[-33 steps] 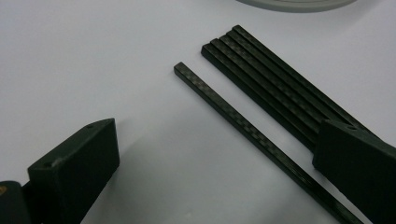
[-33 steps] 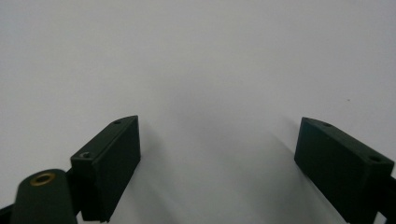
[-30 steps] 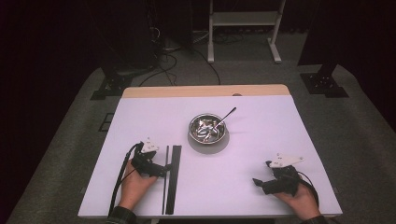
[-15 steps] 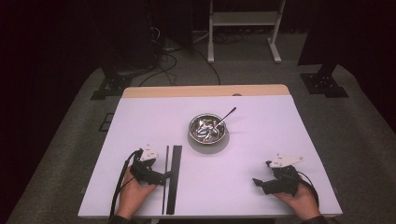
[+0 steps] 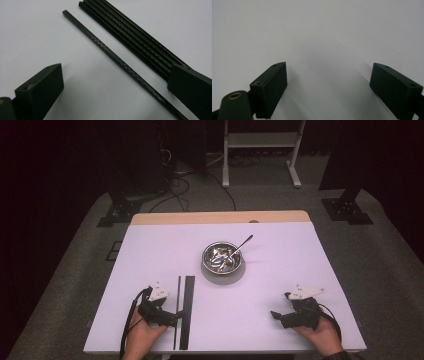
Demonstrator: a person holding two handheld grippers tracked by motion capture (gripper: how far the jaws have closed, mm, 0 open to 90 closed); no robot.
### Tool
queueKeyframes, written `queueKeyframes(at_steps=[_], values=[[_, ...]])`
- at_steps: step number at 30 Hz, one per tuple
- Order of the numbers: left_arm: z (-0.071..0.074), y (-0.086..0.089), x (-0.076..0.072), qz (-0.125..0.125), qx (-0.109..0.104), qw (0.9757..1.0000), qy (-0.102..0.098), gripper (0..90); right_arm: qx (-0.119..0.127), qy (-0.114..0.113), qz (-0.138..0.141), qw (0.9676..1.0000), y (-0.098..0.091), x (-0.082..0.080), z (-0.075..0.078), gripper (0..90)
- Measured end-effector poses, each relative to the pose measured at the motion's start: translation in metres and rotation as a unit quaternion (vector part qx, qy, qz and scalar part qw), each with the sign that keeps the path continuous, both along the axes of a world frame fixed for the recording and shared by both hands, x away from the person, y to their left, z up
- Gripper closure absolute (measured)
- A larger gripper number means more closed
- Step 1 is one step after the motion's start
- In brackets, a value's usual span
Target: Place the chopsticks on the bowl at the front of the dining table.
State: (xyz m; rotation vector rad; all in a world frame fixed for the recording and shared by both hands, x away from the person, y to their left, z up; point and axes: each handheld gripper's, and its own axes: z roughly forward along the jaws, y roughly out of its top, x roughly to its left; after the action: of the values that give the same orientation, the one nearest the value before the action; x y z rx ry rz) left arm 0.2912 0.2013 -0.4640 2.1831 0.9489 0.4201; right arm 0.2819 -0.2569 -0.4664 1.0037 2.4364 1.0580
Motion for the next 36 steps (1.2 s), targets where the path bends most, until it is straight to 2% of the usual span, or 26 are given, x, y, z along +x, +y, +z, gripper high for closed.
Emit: queueKeyframes(at_steps=[9, 18, 36], values=[[0.000, -0.002, -0.013, 0.003, 0.000, 1.0000, 0.000, 0.0, 0.000, 0.000, 0.000, 1.0000, 0.000, 0.000, 0.000, 12.6], [0.000, -0.003, -0.033, 0.007, 0.001, 1.0000, 0.001, 0.0, 0.000, 0.000, 0.000, 1.0000, 0.000, 0.000, 0.000, 12.6], [-0.001, 0.000, -0.066, 0.011, -0.001, 0.9999, -0.002, 0.0, 0.000, 0.000, 0.000, 1.0000, 0.000, 0.000, 0.000, 12.6]])
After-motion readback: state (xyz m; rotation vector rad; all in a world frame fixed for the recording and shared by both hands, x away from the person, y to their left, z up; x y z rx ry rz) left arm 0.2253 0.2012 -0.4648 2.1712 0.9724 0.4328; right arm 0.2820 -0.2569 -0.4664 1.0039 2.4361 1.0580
